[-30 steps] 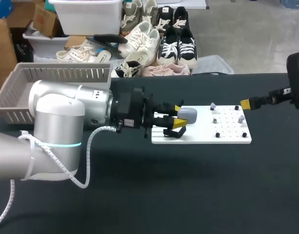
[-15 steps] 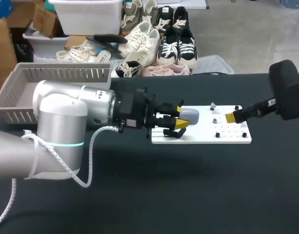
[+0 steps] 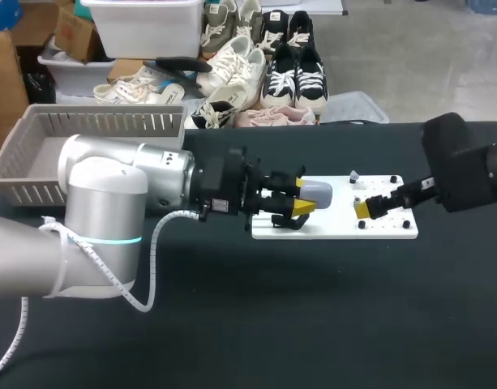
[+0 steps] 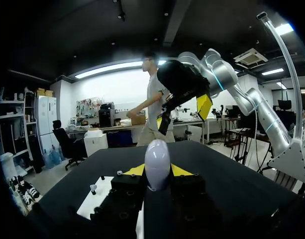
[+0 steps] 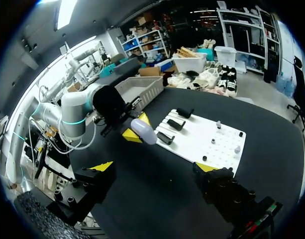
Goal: Pick up each earbud case from the left stands, insert the matching earbuds, close the lid, and place the case in the box.
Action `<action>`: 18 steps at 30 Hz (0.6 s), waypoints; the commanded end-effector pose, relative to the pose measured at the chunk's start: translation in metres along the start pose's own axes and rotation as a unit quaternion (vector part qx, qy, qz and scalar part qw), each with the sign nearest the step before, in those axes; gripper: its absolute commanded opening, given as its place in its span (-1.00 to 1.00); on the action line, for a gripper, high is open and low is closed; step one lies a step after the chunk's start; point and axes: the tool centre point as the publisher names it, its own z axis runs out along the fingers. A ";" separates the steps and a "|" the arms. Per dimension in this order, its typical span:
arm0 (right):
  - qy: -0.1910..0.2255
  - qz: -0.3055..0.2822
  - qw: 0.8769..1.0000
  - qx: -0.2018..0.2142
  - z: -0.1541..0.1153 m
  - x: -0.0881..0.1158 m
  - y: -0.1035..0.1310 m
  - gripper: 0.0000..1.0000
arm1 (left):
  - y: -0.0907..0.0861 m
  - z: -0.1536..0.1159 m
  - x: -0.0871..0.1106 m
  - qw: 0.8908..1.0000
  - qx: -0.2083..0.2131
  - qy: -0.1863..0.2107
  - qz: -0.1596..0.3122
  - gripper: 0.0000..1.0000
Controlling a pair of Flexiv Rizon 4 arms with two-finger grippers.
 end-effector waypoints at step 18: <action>0.017 0.016 1.000 0.009 0.039 -0.011 0.002 1.00 | 0.002 0.001 0.001 1.000 0.002 0.000 0.000 -1.00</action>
